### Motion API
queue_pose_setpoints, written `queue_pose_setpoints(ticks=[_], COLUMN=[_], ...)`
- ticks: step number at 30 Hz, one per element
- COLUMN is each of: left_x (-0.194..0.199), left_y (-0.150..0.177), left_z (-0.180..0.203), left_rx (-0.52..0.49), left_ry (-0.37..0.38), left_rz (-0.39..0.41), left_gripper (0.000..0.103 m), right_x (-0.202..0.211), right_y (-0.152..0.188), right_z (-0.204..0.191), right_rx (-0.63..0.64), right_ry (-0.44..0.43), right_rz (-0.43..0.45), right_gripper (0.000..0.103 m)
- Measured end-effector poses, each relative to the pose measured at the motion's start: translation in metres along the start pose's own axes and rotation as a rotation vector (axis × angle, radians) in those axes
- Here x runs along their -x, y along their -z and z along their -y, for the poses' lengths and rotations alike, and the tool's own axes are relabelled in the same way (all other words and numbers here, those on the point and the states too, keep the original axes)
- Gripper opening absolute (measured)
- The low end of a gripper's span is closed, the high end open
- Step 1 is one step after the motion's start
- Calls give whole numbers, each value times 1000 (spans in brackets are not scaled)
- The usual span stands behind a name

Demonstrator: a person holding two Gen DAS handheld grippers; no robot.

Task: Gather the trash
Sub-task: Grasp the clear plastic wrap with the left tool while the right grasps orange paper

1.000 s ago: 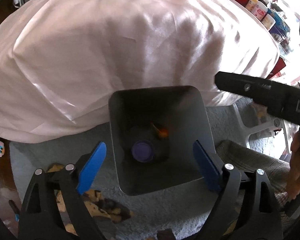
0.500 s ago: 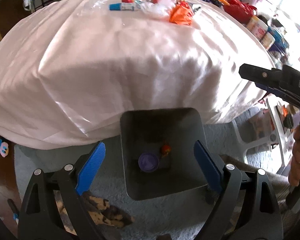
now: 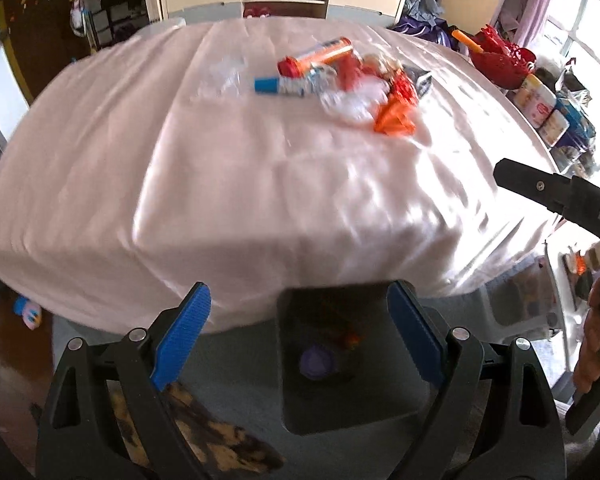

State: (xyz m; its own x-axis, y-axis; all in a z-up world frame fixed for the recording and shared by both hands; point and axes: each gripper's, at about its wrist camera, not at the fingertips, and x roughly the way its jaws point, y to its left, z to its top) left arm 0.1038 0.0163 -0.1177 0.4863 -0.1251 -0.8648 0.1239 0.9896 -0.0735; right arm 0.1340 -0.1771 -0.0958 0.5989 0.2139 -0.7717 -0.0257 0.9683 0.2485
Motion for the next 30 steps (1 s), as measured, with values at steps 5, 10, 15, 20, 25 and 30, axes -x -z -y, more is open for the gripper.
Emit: queue_pose_setpoints(ticks=[5, 10, 15, 20, 25, 30], left_x=[-16, -39, -61, -73, -78, -80], left_y=[-31, -59, -72, -76, -84, -95], left_z=[-10, -14, -15, -13, -6, 8], left_rx=[-4, -2, -23, -34, -57, -82], left_ry=[-13, -8, 12, 35, 55, 78], left_rz=[12, 21, 3, -4, 13, 50], left_gripper=[85, 85, 85, 85, 85, 84], right_x=[-29, -74, -106, -115, -117, -112], right_y=[-22, -40, -51, -57, -62, -67], right_z=[4, -9, -17, -21, -16, 1], right_rx=[9, 117, 149, 179, 165, 94], right_ry=[-9, 20, 4, 28, 22, -5], right_rz=[-3, -35, -58, -43, -35, -48], right_gripper=[72, 56, 56, 51, 40, 38])
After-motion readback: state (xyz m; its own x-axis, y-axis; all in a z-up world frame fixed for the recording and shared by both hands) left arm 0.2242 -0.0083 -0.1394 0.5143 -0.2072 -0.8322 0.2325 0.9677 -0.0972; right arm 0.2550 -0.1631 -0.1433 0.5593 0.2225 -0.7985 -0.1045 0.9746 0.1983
